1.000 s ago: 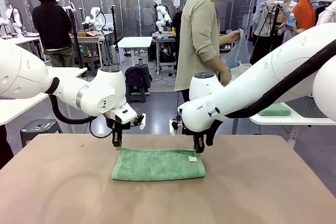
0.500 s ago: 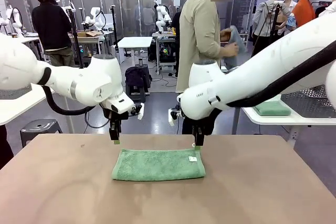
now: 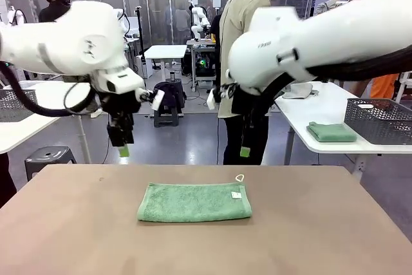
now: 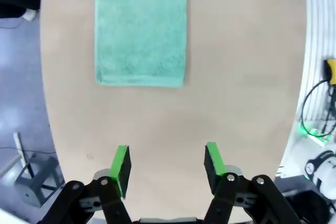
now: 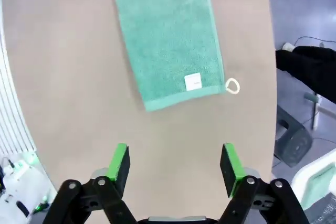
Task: Fold the towels and place them in the basket.
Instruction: When a person lays out a Towel with hook on the table, fold it in half twice.
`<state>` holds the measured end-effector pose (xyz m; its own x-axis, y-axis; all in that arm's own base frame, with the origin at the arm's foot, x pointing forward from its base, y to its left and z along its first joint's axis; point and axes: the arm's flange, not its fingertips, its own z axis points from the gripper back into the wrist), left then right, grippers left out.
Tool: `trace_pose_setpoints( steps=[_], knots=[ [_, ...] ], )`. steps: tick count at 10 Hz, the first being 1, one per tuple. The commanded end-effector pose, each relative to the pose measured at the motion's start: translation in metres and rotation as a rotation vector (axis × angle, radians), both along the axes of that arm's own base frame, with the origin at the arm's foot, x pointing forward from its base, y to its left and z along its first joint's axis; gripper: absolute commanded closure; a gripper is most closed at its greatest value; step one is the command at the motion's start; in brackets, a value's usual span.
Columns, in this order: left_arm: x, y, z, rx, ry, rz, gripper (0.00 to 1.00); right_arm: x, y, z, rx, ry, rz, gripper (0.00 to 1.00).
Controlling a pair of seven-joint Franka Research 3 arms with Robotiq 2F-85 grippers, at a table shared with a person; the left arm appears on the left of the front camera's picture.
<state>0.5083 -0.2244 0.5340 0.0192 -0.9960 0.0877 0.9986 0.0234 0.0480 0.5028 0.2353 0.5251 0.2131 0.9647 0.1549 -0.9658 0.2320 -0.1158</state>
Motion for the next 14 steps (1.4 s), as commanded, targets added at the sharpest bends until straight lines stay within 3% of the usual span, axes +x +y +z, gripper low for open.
trace_pose_setpoints(
  steps=[1, 3, 5, 6, 7, 8, 10, 12, 14],
  knots=[
    [-0.014, 0.041, -0.007, -0.096, -0.017, -0.004, 0.28, -0.026, -0.027, -0.006, 0.119, -0.057, -0.166, 0.14],
    [-0.022, 0.081, -0.007, -0.275, -0.026, -0.022, 0.28, -0.053, -0.061, -0.007, 0.317, 0.017, -0.401, 0.14],
    [-0.024, 0.112, -0.015, -0.495, -0.026, -0.013, 0.28, -0.069, -0.089, -0.022, 0.424, 0.116, -0.68, 0.14],
    [-0.02, 0.128, -0.023, -0.606, -0.018, -0.009, 0.28, -0.067, -0.095, -0.033, 0.449, 0.163, -0.755, 0.14],
    [-0.013, 0.145, -0.034, -0.734, -0.004, -0.02, 0.28, -0.066, -0.097, -0.04, 0.471, 0.164, -0.693, 0.14],
    [-0.008, 0.156, -0.046, -0.821, 0.017, -0.036, 0.28, -0.062, -0.103, -0.027, 0.379, 0.167, -0.648, 0.14],
    [-0.002, 0.174, -0.067, -0.964, 0.047, -0.042, 0.28, -0.062, -0.103, -0.027, 0.379, 0.167, -0.648, 0.14],
    [0.003, 0.17, -0.088, -1.044, 0.084, -0.048, 0.28, -0.062, -0.103, -0.027, 0.379, 0.167, -0.648, 0.14],
    [0.005, 0.159, -0.092, -1.026, 0.099, -0.055, 0.28, -0.061, -0.093, -0.044, 0.377, 0.182, -0.687, 0.13]
  ],
)
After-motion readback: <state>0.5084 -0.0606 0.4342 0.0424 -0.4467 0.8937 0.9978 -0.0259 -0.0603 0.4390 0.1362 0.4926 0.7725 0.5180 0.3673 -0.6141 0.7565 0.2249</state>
